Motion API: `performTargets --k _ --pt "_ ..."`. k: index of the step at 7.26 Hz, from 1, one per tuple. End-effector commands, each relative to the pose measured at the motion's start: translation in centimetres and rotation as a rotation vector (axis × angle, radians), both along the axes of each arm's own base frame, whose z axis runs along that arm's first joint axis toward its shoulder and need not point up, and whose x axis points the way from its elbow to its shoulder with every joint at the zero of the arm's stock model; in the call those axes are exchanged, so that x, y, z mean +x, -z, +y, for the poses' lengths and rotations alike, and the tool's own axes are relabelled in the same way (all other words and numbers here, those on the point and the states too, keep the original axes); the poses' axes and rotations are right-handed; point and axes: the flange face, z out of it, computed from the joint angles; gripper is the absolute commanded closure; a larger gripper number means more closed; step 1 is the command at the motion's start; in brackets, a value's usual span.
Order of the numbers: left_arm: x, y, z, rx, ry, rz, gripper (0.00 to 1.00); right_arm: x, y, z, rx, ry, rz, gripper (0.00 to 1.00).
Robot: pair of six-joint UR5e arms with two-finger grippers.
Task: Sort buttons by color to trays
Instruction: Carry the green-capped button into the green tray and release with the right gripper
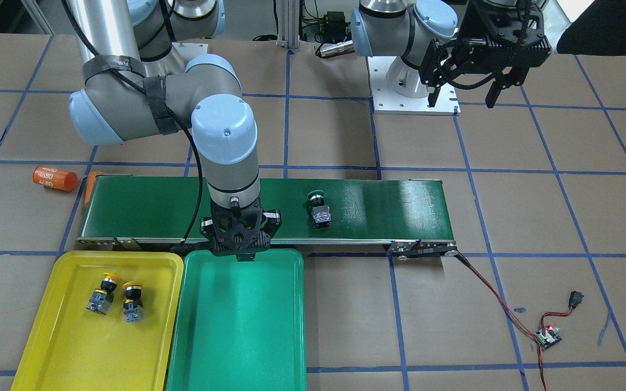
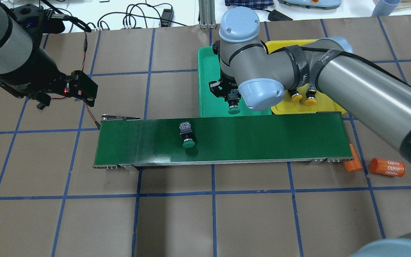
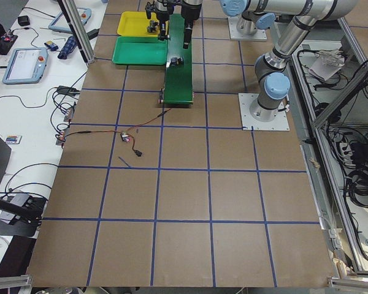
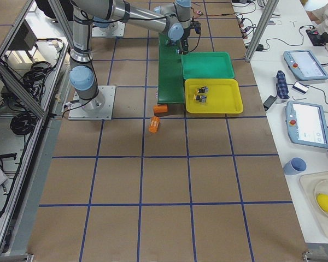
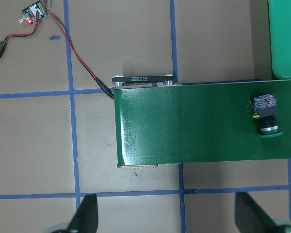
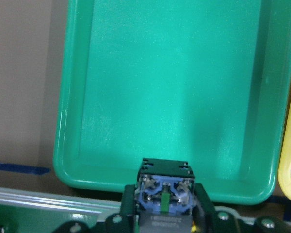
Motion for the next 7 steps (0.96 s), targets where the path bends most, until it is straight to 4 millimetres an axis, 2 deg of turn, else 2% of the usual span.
performTargets --k 1,2,3,4,5,6,7 --pt "0.0 0.0 0.0 0.0 0.0 0.0 0.0 -0.2 1.5 -4.6 -0.007 -0.007 0.003 1.0" --pt "0.0 0.2 0.1 0.003 0.0 0.002 0.0 -0.4 2.5 -5.5 0.0 -0.002 0.005 0.86" --pt "0.0 0.4 0.1 0.008 0.0 0.002 0.0 -0.6 3.1 -5.7 0.006 -0.01 0.007 0.59" --pt "0.0 0.5 0.1 0.009 0.0 0.004 0.0 -0.6 3.4 -5.8 0.009 -0.026 0.01 0.07" --pt "0.0 0.7 0.1 0.012 0.0 0.004 0.0 -0.6 3.3 -5.6 0.022 -0.019 0.002 0.0" --pt "0.0 0.8 0.1 0.014 0.0 -0.001 0.0 -0.2 3.1 -4.6 0.036 -0.013 0.002 0.0" --pt "0.0 0.7 0.0 0.013 0.0 -0.001 0.0 -0.2 1.5 -3.4 0.065 -0.005 0.004 0.0"
